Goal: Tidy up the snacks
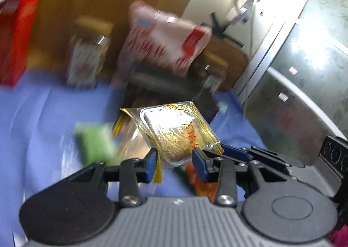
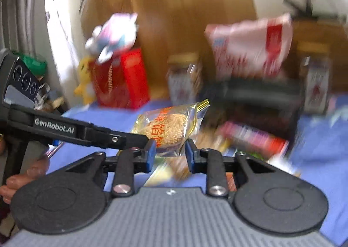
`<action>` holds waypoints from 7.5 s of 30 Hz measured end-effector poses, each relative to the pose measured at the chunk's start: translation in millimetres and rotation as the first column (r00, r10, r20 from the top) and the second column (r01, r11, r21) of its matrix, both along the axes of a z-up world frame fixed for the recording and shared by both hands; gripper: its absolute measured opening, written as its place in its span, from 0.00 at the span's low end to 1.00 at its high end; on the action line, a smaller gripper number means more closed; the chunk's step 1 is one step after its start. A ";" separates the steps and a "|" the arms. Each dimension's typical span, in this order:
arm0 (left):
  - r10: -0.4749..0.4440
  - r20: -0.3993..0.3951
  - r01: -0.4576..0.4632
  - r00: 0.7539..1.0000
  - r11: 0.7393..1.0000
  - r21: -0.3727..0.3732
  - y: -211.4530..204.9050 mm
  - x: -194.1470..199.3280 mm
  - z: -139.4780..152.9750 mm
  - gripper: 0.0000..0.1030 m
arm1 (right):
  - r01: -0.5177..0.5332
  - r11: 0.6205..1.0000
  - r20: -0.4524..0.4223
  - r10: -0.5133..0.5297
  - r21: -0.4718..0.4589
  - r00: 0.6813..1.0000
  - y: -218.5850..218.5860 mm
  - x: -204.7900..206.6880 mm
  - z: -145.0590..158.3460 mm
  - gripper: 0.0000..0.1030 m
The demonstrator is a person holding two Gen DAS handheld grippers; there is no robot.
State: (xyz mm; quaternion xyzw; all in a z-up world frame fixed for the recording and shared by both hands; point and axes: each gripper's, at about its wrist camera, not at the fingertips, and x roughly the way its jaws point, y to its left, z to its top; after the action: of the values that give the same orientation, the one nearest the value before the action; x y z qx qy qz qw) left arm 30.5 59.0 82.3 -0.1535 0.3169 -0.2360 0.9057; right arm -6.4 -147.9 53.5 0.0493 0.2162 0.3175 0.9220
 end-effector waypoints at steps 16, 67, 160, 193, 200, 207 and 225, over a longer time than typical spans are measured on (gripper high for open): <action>-0.019 0.037 0.012 0.999 0.984 0.177 -79.4 156.1 -8.3 0.38 | 0.268 0.963 -0.062 -0.265 0.033 0.962 -59.1 138.6 -21.3 0.35; 0.287 -0.182 -0.284 0.940 0.958 0.047 51.5 -9.2 -68.3 0.50 | 0.035 0.996 -0.086 -0.042 -0.082 0.995 0.2 39.2 -29.3 0.49; 0.104 -0.138 -0.082 0.985 0.984 0.158 -36.0 69.9 -77.0 0.51 | -0.061 0.982 -0.188 0.027 -0.177 0.982 13.8 75.6 -56.7 0.54; 0.239 -0.059 -0.227 0.969 0.960 0.162 18.2 -105.6 -66.3 0.51 | -0.176 0.919 0.060 0.210 -0.352 0.976 28.3 -82.7 -65.9 0.66; 0.204 -0.053 -0.189 0.978 0.960 0.206 0.4 -105.3 -71.2 0.53 | 0.019 0.882 0.151 0.060 -0.470 0.987 7.2 -81.3 -79.7 0.69; 0.243 -0.022 -0.230 0.970 0.941 0.248 2.2 -110.2 -71.2 0.53 | 0.211 0.920 0.081 -0.195 -0.330 0.977 -36.1 -54.0 -72.3 0.71; 0.226 0.011 -0.224 0.974 0.954 0.197 13.3 -112.4 -84.3 0.69 | -0.101 0.990 -0.138 0.088 -0.093 0.987 18.0 -55.8 -77.9 0.92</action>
State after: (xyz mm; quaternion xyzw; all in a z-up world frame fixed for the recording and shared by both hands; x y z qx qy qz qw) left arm -81.9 72.3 -1.9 -0.0994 0.3244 -0.0979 0.9356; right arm -62.2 -129.9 -24.3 0.0139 0.2951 0.3455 0.8907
